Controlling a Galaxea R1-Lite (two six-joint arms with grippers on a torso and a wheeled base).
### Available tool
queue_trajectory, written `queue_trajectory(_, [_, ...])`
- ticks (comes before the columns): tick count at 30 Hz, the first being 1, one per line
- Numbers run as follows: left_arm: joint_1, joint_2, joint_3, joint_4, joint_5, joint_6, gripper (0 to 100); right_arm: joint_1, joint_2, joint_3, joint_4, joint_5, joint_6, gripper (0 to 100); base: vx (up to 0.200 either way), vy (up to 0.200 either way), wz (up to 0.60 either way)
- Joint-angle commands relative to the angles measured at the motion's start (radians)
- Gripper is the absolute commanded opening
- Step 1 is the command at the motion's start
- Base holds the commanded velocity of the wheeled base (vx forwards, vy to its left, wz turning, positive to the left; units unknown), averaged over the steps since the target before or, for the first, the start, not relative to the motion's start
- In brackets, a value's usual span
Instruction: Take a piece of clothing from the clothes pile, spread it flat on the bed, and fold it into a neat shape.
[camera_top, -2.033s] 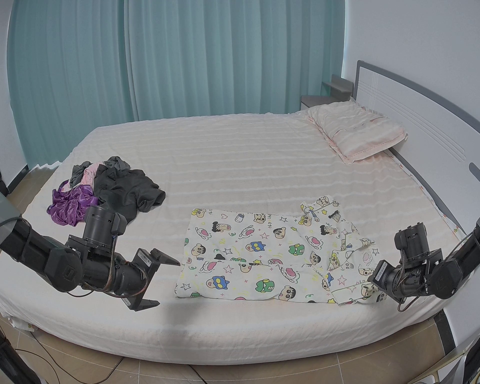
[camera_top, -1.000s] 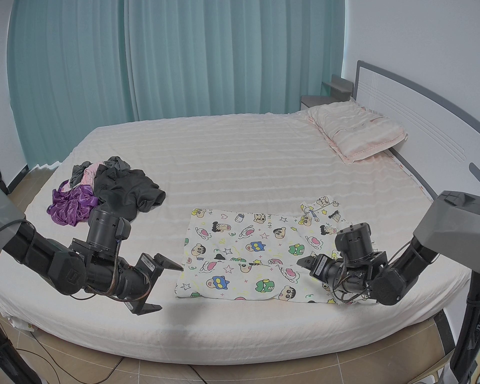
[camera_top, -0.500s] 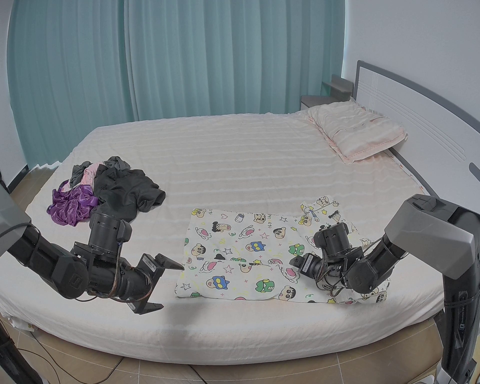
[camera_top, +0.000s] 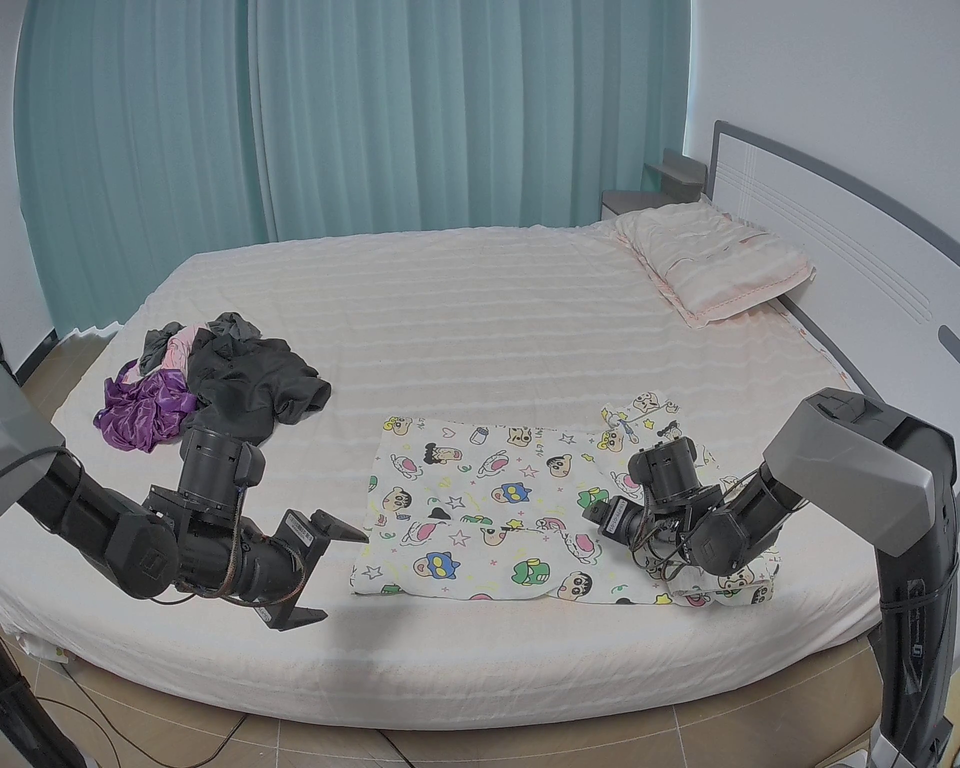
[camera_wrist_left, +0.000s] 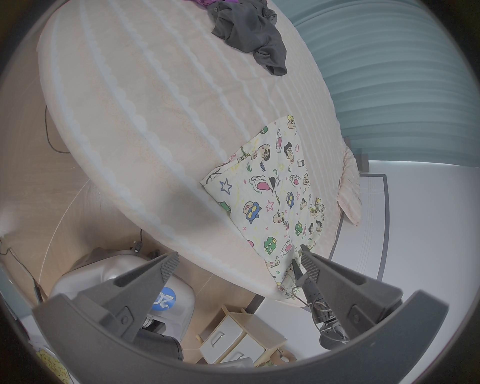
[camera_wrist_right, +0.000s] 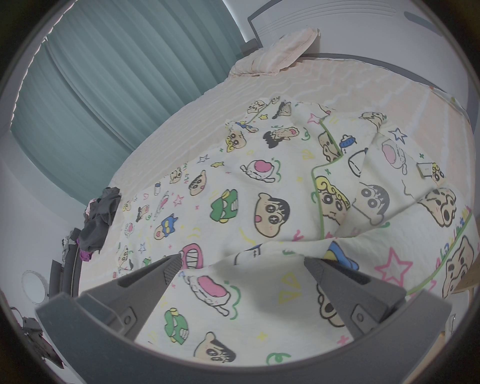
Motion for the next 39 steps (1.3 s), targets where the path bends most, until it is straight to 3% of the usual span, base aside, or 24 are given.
queue_trajectory(1, [0.0, 0.002, 0.0, 0.0, -0.001, 0.0, 100, 0.01, -0.059, 0.02, 0.001, 0.012, 0.001, 100, 0.0, 0.0, 0.0])
queue_trajectory(7, [0.0, 0.002, 0.001, 0.0, -0.001, 0.0, 100, 0.036, -0.212, 0.198, -0.005, 0.092, 0.001, 100, 0.0, 0.0, 0.0])
queue_trajectory(11, [0.0, 0.002, 0.004, 0.0, -0.001, 0.001, 100, 0.027, -0.267, 0.287, -0.013, 0.104, 0.003, 100, 0.0, 0.0, 0.0])
queue_trajectory(19, [0.0, 0.002, 0.008, 0.0, -0.001, 0.001, 100, -0.11, -0.329, 0.374, -0.013, 0.159, -0.016, 100, 0.0, 0.0, 0.0])
queue_trajectory(26, [-0.003, 0.002, 0.009, 0.0, -0.002, 0.001, 100, -0.211, -0.235, 0.371, -0.033, 0.152, -0.049, 100, 0.0, 0.0, 0.0])
queue_trajectory(39, [-0.031, -0.004, 0.024, -0.001, -0.001, 0.012, 100, -0.216, -0.123, 0.376, -0.154, 0.058, -0.117, 100, 0.0, 0.0, 0.0])
